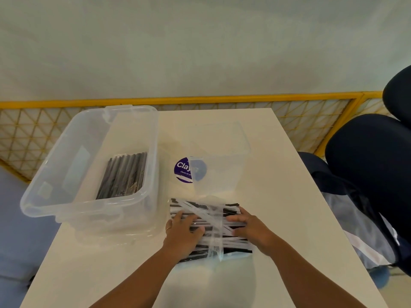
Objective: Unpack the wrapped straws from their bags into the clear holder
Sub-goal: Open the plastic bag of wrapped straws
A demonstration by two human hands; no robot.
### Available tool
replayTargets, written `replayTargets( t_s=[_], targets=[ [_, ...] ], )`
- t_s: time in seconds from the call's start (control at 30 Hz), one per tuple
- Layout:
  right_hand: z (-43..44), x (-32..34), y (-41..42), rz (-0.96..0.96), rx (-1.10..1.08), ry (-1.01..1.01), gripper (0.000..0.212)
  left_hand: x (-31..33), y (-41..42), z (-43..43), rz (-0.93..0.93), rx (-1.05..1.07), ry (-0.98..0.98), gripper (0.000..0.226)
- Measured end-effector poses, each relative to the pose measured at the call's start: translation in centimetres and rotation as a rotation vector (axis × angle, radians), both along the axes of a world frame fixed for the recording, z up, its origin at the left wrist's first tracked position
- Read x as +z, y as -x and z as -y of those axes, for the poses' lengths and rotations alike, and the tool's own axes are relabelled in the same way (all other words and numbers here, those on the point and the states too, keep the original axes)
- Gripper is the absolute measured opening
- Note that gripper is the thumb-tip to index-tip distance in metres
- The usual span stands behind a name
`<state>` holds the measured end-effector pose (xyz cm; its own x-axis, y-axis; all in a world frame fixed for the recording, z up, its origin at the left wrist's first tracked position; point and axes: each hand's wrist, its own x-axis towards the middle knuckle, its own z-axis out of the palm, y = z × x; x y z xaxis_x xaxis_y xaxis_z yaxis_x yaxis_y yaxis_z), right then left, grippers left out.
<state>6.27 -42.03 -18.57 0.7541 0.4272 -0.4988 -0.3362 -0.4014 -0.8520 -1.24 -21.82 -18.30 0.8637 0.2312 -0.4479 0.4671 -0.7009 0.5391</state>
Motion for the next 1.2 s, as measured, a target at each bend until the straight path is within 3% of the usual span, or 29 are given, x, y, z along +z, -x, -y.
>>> replayTargets(
  t_s=[0.07,0.13,0.2,0.3,0.37,0.43,0.6,0.67,0.77,0.83,0.93,1.07,1.2],
  targets=[
    [0.0,0.2,-0.1,0.016,0.058,0.053,0.083,0.3,0.1,0.3,-0.057,0.01,-0.036,0.059],
    [-0.3,0.3,0.2,0.062,0.08,0.121,0.093,0.6,0.3,0.5,-0.072,0.027,-0.046,0.066],
    [-0.7,0.6,0.6,0.145,0.097,0.191,0.079,0.6,0.3,0.6,-0.07,0.014,-0.065,0.069],
    [-1.2,0.8,1.0,0.368,0.051,0.291,0.04,0.6,0.4,0.5,-0.067,-0.014,-0.077,0.069],
    [-1.3,0.7,0.9,0.45,-0.054,0.33,0.032,0.6,0.5,0.4,-0.074,-0.02,-0.096,0.067],
    [-1.3,0.6,0.7,0.412,-0.193,0.276,0.033,0.6,0.7,0.3,-0.078,0.013,-0.101,0.066],
    [0.0,0.7,1.5,0.128,-0.286,-0.033,0.065,0.4,1.5,-0.1,-0.008,0.148,-0.062,0.068],
    [0.4,0.5,2.8,0.147,-0.184,-0.086,0.092,0.3,1.8,0.0,0.02,0.2,-0.02,0.071],
    [0.2,-0.7,4.0,0.316,-0.032,0.038,0.102,0.2,1.6,0.4,0.016,0.216,0.012,0.071],
    [-0.1,-1.2,4.1,0.392,0.01,0.146,0.097,0.2,1.4,0.4,0.02,0.205,0.012,0.07],
    [-0.4,-1.3,3.6,0.471,-0.091,0.231,0.076,0.1,1.4,0.2,0.089,0.139,0.049,0.073],
    [-0.8,-0.6,2.3,0.338,-0.293,0.261,0.055,0.3,1.4,0.1,0.171,0.123,0.108,0.075],
    [-1.1,-0.4,1.5,0.362,-0.3,0.4,0.048,0.5,1.6,-0.4,0.162,0.051,0.081,0.078]
  ],
)
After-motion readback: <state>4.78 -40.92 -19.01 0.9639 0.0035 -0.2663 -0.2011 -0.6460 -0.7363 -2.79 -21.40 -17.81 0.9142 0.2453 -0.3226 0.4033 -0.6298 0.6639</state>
